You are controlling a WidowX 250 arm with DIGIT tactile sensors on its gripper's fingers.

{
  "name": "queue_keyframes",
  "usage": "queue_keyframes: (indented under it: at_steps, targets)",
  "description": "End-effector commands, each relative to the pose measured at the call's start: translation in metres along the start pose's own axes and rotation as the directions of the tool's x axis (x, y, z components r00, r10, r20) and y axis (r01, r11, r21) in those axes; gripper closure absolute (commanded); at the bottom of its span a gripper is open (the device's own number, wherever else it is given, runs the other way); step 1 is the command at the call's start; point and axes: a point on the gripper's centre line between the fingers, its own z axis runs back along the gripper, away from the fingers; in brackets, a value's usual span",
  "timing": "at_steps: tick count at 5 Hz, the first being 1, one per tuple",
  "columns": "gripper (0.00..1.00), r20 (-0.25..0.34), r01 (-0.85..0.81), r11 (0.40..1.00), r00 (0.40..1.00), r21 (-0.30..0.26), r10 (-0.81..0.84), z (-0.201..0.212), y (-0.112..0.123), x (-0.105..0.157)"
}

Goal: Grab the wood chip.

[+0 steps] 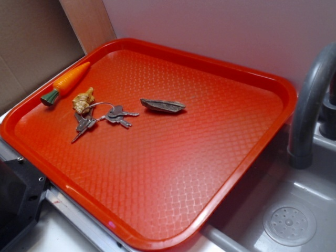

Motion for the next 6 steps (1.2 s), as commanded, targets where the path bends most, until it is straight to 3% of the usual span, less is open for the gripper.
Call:
queue_keyframes:
  at_steps: [1,2,3,4,5,6]
  targets:
    - [0.00,0.000,0.000,1.000,1.000,0.000,0.000,0.000,0.000,0.000]
    - [0.00,0.041,0.241,0.966,0.970,-0.098,-0.238,-0.025,-0.017,0.032]
    - [0.00,0.069,0.438,0.890,0.899,-0.124,-0.433,-0.057,-0.037,0.055]
    - [0.00,0.090,0.559,0.823,0.829,-0.104,-0.552,-0.091,-0.055,0.055]
    - [0.00,0.182,0.564,0.826,0.810,0.023,-0.558,-0.126,-0.047,0.064]
    - [0.00,0.182,0.564,0.826,0.810,0.023,-0.558,-0.126,-0.047,0.064]
